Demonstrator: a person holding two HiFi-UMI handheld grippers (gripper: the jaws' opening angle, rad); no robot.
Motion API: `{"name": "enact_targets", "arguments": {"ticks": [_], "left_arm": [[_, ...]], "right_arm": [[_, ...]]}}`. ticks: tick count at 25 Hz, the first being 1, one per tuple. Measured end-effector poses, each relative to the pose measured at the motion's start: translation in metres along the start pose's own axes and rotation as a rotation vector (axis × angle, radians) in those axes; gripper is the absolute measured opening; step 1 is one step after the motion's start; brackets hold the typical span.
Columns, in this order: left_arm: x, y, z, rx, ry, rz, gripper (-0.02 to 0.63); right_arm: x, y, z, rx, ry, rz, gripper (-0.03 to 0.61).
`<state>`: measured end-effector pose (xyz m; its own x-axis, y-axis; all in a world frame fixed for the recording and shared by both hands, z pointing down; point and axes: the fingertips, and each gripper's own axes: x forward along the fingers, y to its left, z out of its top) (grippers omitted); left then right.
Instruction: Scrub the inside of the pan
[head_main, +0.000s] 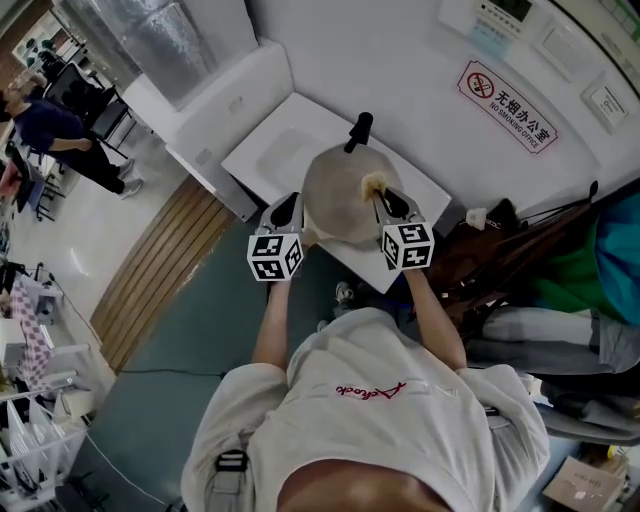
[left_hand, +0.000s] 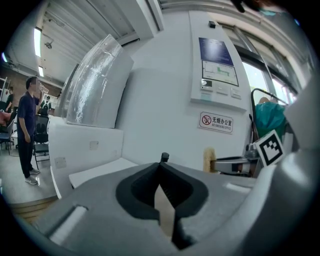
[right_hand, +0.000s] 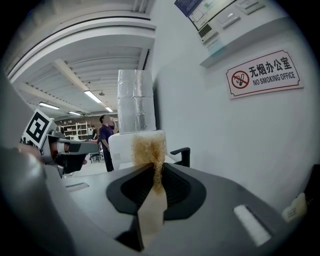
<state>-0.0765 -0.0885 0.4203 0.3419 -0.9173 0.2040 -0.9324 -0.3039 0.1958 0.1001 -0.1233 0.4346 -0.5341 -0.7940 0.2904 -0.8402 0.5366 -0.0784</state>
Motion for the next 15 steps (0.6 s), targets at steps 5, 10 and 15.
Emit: {"name": "enact_targets", "arguments": {"ticks": [5, 10, 15], "left_arm": [[-0.007, -0.0021, -0.0074, -0.003, 0.013, -0.004, 0.0], [-0.0078, -0.0042, -0.0085, 0.002, 0.014, -0.015, 0.0], [-0.006, -0.0059, -0.0053, 0.004, 0.007, -0.02, 0.0]], "right_arm": [[-0.0051, 0.0036, -0.0046, -0.005, 0.008, -0.007, 0.06], [-0.0069, 0.0067, -0.004, -0.038, 0.009, -0.007, 0.06], [-0.0079, 0.0059, -0.0017, -0.021, 0.004, -0.008, 0.058]]}}
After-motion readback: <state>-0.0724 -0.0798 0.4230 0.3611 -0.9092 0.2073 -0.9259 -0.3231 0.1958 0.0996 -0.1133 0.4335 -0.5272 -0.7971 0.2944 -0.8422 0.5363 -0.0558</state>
